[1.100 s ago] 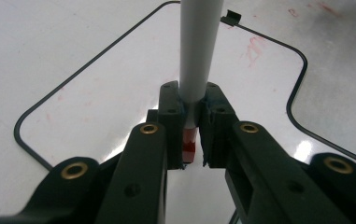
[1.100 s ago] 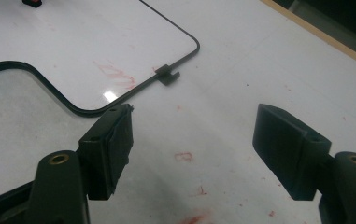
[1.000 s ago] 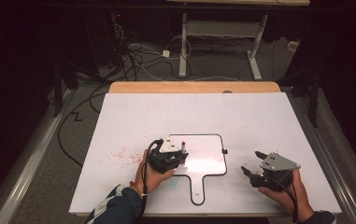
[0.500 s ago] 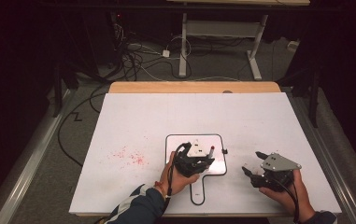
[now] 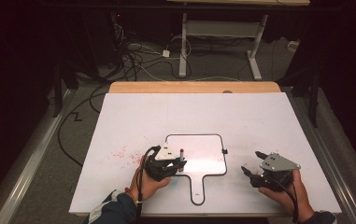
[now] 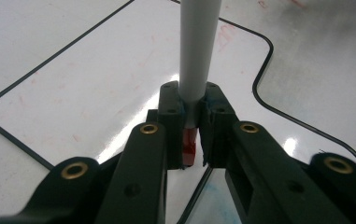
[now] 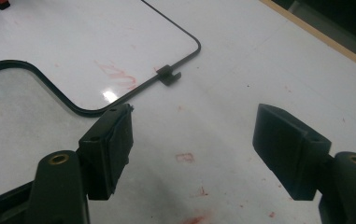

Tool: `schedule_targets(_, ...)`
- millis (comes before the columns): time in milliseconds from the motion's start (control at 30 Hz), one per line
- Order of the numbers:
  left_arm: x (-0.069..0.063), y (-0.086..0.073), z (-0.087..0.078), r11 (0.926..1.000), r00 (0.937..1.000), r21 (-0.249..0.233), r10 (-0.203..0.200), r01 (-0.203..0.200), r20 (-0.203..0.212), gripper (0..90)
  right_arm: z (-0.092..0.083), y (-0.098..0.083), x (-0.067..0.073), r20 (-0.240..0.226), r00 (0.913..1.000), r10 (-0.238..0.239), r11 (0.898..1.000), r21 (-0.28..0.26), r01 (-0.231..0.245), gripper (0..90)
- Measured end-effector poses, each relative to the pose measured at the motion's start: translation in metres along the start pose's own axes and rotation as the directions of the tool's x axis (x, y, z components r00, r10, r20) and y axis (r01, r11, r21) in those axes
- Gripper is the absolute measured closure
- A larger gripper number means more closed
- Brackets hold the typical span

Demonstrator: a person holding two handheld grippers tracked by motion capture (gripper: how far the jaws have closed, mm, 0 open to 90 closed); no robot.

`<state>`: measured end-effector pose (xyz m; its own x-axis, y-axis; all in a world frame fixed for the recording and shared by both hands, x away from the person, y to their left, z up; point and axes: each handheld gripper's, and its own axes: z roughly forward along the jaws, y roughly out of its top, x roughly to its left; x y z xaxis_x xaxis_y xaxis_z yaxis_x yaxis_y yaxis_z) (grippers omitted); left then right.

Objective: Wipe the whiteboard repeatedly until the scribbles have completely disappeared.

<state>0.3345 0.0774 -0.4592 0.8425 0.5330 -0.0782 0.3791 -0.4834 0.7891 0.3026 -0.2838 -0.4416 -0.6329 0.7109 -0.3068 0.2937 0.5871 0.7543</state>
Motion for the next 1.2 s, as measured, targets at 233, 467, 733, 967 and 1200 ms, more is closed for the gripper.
schedule_targets(233,-0.013,0.015,0.023,0.999,0.9987,-0.018,0.04,-0.04,0.032,79.1,0.001,0.0,-0.001,0.002,1.0,0.003,1.0,-0.002,-0.003,29.0)
schedule_targets(467,-0.029,0.032,0.049,0.9978,0.9935,-0.034,0.059,-0.056,0.097,79.1,-0.001,-0.001,-0.002,0.002,1.0,0.004,1.0,-0.003,-0.004,29.0)
schedule_targets(733,-0.045,0.055,0.081,0.9954,0.9863,-0.046,0.09,-0.084,0.138,79.1,0.0,-0.001,-0.002,0.001,1.0,0.003,1.0,-0.004,-0.003,29.1)
schedule_targets(967,-0.046,0.073,0.1,0.9928,0.9851,-0.042,0.116,-0.112,0.127,79.1,-0.002,-0.002,-0.003,0.003,0.9999,0.012,1.0,-0.008,-0.012,29.0)
schedule_targets(1200,-0.037,0.08,0.11,0.9931,0.9879,-0.063,0.106,-0.099,0.114,79.1,-0.002,-0.002,-0.003,0.003,1.0,0.001,1.0,-0.012,-0.001,29.1)
